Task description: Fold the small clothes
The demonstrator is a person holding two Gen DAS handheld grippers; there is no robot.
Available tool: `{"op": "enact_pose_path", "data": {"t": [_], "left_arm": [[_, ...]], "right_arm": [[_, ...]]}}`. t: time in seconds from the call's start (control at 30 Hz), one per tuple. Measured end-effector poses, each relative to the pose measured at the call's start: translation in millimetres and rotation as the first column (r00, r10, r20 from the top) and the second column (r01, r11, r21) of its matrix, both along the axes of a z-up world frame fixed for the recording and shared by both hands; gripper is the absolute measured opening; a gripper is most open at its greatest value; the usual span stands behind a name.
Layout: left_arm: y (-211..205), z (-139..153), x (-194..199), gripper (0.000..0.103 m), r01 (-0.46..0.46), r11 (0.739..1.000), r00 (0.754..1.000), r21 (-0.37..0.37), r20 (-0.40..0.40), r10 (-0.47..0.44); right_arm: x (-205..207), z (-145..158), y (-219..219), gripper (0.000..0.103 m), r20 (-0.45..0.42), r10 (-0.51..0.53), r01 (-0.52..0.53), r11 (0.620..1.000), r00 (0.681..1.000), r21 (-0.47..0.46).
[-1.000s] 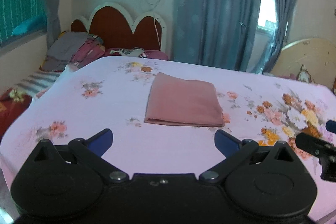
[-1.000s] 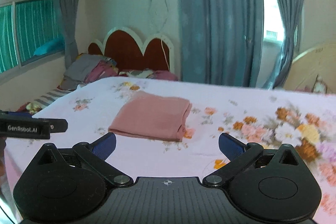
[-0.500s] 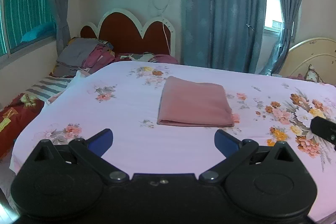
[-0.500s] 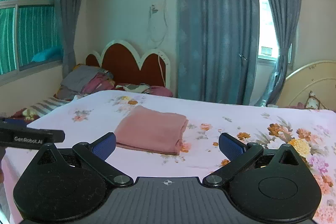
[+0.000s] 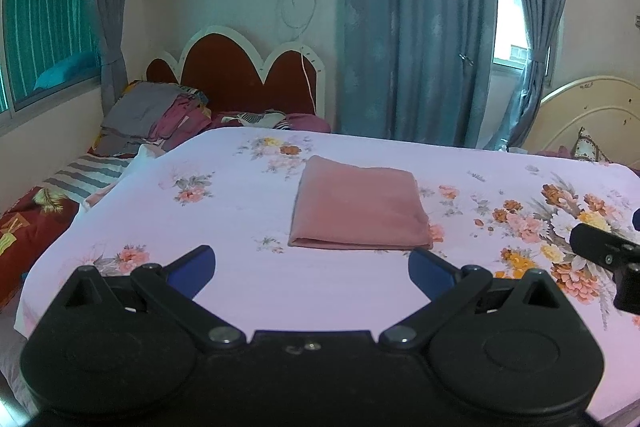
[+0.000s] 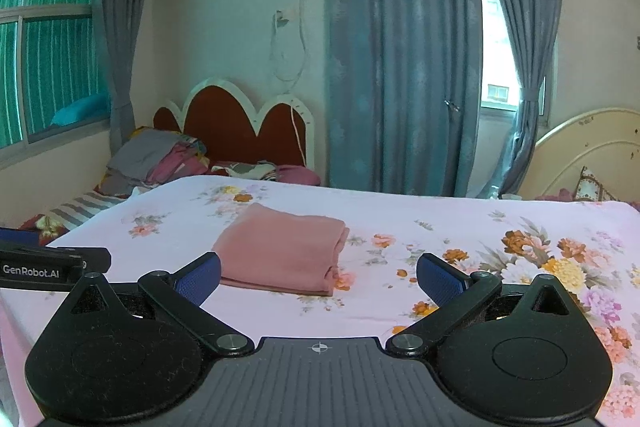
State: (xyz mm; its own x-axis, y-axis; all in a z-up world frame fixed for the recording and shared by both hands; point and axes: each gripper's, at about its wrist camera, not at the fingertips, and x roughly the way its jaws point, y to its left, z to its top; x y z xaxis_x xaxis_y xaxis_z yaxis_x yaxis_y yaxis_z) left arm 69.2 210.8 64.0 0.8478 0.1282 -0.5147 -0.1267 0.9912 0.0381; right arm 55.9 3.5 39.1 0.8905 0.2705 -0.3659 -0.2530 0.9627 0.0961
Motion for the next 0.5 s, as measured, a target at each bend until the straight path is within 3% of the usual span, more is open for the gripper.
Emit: {"op": "enact_pose_path", "data": {"t": [0.5], "left_arm": [[2.7, 1.8, -3.0, 0.103, 0.003, 1.000, 1.000, -0.004, -0.003, -0.003]], "right_arm": [[0.0, 0.8, 1.6, 0.103, -0.005, 0.012, -0.012, 1.000, 1.000, -0.001]]}}
